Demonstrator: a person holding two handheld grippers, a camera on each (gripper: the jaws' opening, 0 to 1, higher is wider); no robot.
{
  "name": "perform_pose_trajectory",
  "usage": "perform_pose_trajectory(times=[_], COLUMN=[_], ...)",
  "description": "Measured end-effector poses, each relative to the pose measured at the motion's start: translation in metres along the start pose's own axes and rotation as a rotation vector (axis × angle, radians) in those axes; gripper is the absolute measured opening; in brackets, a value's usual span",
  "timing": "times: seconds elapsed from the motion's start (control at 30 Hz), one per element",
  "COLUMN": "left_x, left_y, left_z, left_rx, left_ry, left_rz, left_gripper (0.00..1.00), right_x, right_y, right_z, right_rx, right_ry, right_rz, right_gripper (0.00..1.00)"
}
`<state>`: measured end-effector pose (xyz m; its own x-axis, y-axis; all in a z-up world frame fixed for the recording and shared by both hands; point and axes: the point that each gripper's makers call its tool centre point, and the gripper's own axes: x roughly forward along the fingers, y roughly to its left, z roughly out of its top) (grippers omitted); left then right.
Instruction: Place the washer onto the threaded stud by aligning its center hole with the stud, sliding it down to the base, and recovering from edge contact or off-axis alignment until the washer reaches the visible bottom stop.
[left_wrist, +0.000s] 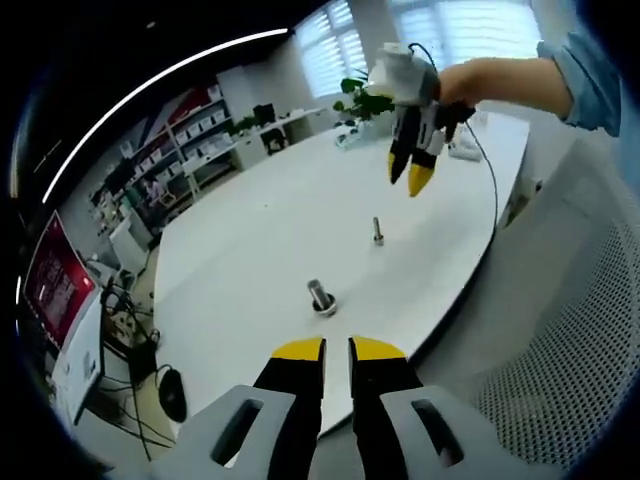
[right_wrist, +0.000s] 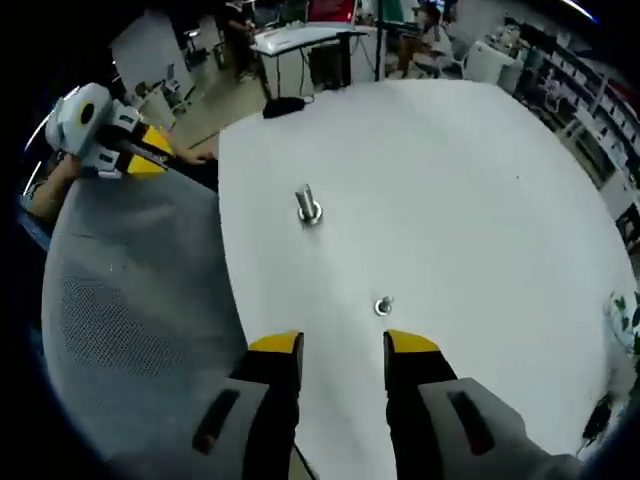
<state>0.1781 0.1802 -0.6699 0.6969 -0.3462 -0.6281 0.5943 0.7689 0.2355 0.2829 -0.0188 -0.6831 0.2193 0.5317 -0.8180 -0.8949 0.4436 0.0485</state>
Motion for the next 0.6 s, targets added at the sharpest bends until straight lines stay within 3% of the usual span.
perform_pose_trajectory(times=[0.27,0.47,0.53,0.6], left_x=[0.000,-0.001,-0.003,-0.007], left_y=[-0.003,-0.008,-0.007,-0.010], left_z=[0.001,0.005,0.007,0.017], left_rx=[0.007,0.003,0.003,0.007], left_ry=[-0.008,-0.030,-0.044,-0.098], left_rz=[-0.015,-0.045,-0.048,-0.070], left_gripper=[0.06,0.06,0.06,0.06], right_x=[-0.066,-0.104,-0.116,-0.129], right_y=[0.033,0.051,0.058,0.063], right_z=[0.021,0.013,0.010,0.008], right_rx=[0.168,0.361,0.396,0.383], right_ry=[-0.338,-0.553,-0.631,-0.709], right_rz=[-0.156,-0.270,-0.290,-0.346], right_gripper=[0.32,0.32,0.32,0.32])
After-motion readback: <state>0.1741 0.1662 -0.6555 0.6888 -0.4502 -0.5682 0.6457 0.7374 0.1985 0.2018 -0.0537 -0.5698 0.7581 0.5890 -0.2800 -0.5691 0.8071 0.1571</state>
